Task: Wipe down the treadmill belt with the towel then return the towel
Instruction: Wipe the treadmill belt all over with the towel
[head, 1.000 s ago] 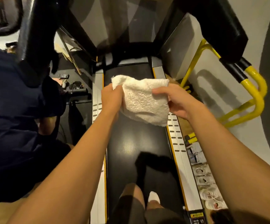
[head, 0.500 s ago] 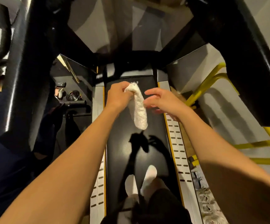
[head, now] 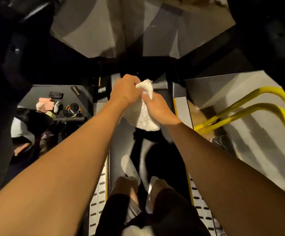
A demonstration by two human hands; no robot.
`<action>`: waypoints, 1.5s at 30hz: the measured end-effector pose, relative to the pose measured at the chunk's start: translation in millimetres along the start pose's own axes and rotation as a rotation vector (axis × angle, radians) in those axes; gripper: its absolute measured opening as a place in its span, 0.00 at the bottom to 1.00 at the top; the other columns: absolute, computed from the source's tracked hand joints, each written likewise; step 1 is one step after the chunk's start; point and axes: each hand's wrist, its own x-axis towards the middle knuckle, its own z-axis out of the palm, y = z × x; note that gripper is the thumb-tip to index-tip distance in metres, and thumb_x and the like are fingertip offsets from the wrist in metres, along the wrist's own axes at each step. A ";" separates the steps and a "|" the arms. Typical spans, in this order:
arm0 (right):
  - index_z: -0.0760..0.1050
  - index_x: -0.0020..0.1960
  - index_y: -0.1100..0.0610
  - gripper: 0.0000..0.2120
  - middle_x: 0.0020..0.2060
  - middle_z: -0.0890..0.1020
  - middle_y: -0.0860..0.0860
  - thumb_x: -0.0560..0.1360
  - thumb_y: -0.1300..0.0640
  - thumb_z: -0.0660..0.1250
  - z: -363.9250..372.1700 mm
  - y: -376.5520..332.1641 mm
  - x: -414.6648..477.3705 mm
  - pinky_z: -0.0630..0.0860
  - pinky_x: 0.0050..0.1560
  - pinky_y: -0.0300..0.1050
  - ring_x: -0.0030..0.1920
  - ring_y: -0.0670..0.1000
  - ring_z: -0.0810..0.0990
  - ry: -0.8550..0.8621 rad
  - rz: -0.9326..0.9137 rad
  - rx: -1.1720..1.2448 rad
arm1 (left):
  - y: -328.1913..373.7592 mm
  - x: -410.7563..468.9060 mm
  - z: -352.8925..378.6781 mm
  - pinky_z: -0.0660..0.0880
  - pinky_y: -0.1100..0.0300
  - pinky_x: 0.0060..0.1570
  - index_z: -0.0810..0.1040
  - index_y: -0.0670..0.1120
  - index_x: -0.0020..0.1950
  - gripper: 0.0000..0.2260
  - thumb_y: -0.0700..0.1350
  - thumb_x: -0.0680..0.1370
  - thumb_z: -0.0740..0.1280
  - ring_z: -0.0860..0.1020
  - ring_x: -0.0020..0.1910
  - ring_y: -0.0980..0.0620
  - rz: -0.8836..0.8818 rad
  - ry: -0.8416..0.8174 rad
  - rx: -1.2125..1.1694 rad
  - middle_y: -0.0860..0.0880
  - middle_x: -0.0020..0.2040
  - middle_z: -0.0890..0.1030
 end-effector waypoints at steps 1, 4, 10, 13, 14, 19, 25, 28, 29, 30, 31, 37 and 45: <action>0.76 0.59 0.58 0.19 0.52 0.81 0.55 0.81 0.47 0.53 9.4 7.7 20.4 0.74 0.52 0.49 0.53 0.55 0.78 -0.001 0.014 0.027 | -13.7 17.7 8.6 0.71 0.58 0.38 0.81 0.52 0.45 0.05 0.46 0.74 0.65 0.77 0.42 0.49 -0.002 0.004 0.014 0.52 0.40 0.78; 0.73 0.65 0.57 0.19 0.57 0.79 0.56 0.81 0.48 0.54 41.9 36.3 84.0 0.72 0.54 0.47 0.56 0.56 0.77 0.028 0.052 0.065 | -58.2 65.7 43.2 0.73 0.52 0.46 0.79 0.50 0.44 0.06 0.44 0.76 0.63 0.74 0.44 0.47 -0.051 0.050 0.050 0.50 0.40 0.76; 0.75 0.62 0.56 0.15 0.53 0.81 0.56 0.80 0.51 0.59 121.0 136.3 188.8 0.75 0.51 0.47 0.52 0.55 0.79 -0.021 0.082 0.116 | -164.9 156.3 153.3 0.65 0.60 0.39 0.78 0.50 0.42 0.06 0.45 0.77 0.63 0.72 0.41 0.50 -0.195 0.236 -0.030 0.50 0.39 0.76; 0.74 0.58 0.55 0.13 0.45 0.80 0.50 0.75 0.51 0.63 155.0 204.4 236.9 0.70 0.38 0.42 0.43 0.50 0.78 -0.049 0.075 0.045 | -227.7 197.0 233.9 0.66 0.65 0.39 0.81 0.46 0.48 0.07 0.44 0.77 0.64 0.73 0.42 0.52 -0.289 0.280 -0.175 0.50 0.41 0.77; 0.74 0.56 0.55 0.14 0.43 0.79 0.48 0.73 0.50 0.66 164.7 228.5 250.8 0.69 0.36 0.41 0.41 0.48 0.77 -0.069 0.098 0.044 | -250.0 212.7 260.5 0.69 0.67 0.42 0.81 0.46 0.49 0.07 0.44 0.77 0.64 0.75 0.43 0.53 -0.340 0.280 -0.262 0.51 0.42 0.78; 0.75 0.60 0.57 0.18 0.47 0.81 0.51 0.71 0.54 0.72 191.6 324.0 312.7 0.73 0.34 0.38 0.43 0.50 0.79 -0.190 0.269 0.099 | -331.8 278.1 368.4 0.80 0.50 0.48 0.79 0.54 0.38 0.07 0.42 0.74 0.67 0.81 0.45 0.50 -0.478 0.280 -0.558 0.52 0.41 0.82; 0.71 0.64 0.61 0.23 0.54 0.79 0.58 0.71 0.56 0.71 200.7 366.3 412.1 0.78 0.43 0.49 0.49 0.58 0.79 -0.156 0.416 0.154 | -384.1 348.4 422.8 0.81 0.52 0.43 0.79 0.49 0.41 0.04 0.44 0.75 0.66 0.81 0.43 0.46 -0.470 0.225 -0.563 0.47 0.46 0.82; 0.65 0.68 0.62 0.25 0.54 0.75 0.55 0.75 0.56 0.67 201.6 375.2 457.2 0.74 0.50 0.47 0.51 0.56 0.76 -0.116 0.411 0.111 | -405.5 372.1 438.5 0.81 0.53 0.47 0.78 0.46 0.50 0.04 0.44 0.77 0.65 0.79 0.45 0.48 -0.459 0.173 -0.520 0.47 0.48 0.79; 0.64 0.68 0.63 0.25 0.53 0.74 0.55 0.75 0.56 0.66 198.9 377.2 470.1 0.74 0.50 0.46 0.51 0.56 0.76 -0.065 0.399 0.118 | -414.4 377.4 446.2 0.79 0.54 0.52 0.78 0.46 0.52 0.05 0.45 0.78 0.65 0.79 0.49 0.47 -0.449 0.159 -0.437 0.48 0.48 0.78; 0.65 0.68 0.63 0.24 0.54 0.75 0.56 0.75 0.57 0.66 197.6 378.6 484.6 0.74 0.51 0.46 0.52 0.56 0.76 0.007 0.375 0.127 | -423.4 380.8 451.2 0.75 0.58 0.55 0.78 0.47 0.51 0.05 0.45 0.78 0.64 0.78 0.52 0.47 -0.442 0.152 -0.354 0.48 0.49 0.78; 0.67 0.67 0.62 0.23 0.55 0.76 0.56 0.75 0.57 0.66 197.0 378.9 498.7 0.76 0.53 0.48 0.54 0.56 0.78 0.084 0.333 0.120 | -430.5 383.6 453.1 0.72 0.62 0.54 0.77 0.47 0.49 0.04 0.45 0.79 0.63 0.77 0.53 0.46 -0.435 0.139 -0.283 0.48 0.50 0.78; 0.76 0.55 0.55 0.10 0.43 0.76 0.49 0.74 0.57 0.64 226.9 379.0 534.2 0.70 0.36 0.36 0.44 0.51 0.75 0.117 0.043 -0.126 | -478.3 386.1 430.0 0.73 0.52 0.52 0.77 0.43 0.51 0.07 0.42 0.78 0.61 0.76 0.55 0.40 -0.335 0.227 0.074 0.41 0.53 0.78; 0.75 0.58 0.56 0.26 0.55 0.78 0.56 0.72 0.38 0.59 334.9 429.4 560.8 0.72 0.58 0.56 0.57 0.62 0.75 0.049 -0.053 -0.536 | -559.5 337.8 452.9 0.64 0.54 0.67 0.74 0.42 0.64 0.15 0.41 0.78 0.62 0.66 0.70 0.46 -0.350 0.312 0.153 0.45 0.71 0.69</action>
